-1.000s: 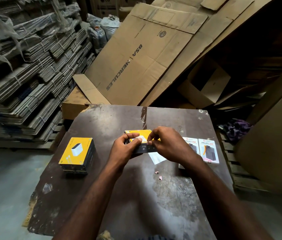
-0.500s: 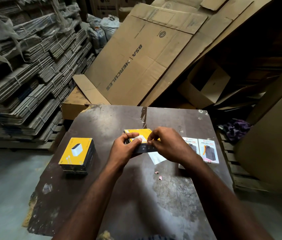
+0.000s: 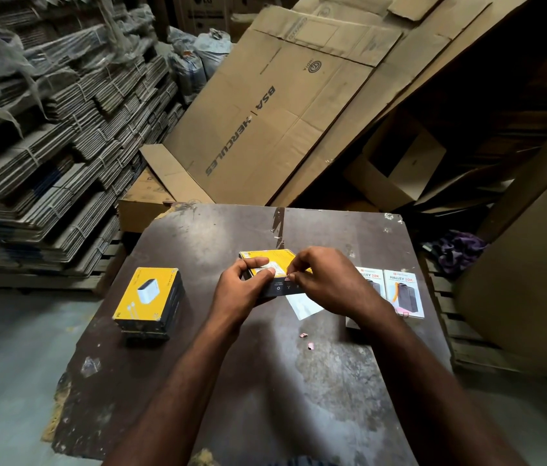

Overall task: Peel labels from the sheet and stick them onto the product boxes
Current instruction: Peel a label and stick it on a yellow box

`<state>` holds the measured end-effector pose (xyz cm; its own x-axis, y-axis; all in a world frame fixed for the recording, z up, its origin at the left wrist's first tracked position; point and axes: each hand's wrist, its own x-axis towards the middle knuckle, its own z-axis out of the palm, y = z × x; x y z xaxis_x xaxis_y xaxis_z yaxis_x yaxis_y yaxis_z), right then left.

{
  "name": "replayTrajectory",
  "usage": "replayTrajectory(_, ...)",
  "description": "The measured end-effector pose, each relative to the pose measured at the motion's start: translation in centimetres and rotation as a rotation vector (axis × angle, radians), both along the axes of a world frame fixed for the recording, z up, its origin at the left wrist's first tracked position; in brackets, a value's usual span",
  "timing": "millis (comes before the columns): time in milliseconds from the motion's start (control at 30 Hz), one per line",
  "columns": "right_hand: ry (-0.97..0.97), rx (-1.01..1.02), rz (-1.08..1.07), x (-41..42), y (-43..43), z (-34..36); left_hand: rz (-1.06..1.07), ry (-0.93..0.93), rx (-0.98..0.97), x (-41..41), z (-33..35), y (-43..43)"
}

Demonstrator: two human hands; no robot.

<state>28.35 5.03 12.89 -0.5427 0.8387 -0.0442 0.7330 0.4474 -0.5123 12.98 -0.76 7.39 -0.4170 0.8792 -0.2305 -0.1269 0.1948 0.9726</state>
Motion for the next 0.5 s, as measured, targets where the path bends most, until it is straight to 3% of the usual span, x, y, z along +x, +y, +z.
replayTrajectory(500,0.013,-0.015,0.039,0.09,-0.09,0.29,0.001,-0.012,0.002,-0.16,0.22,-0.14)
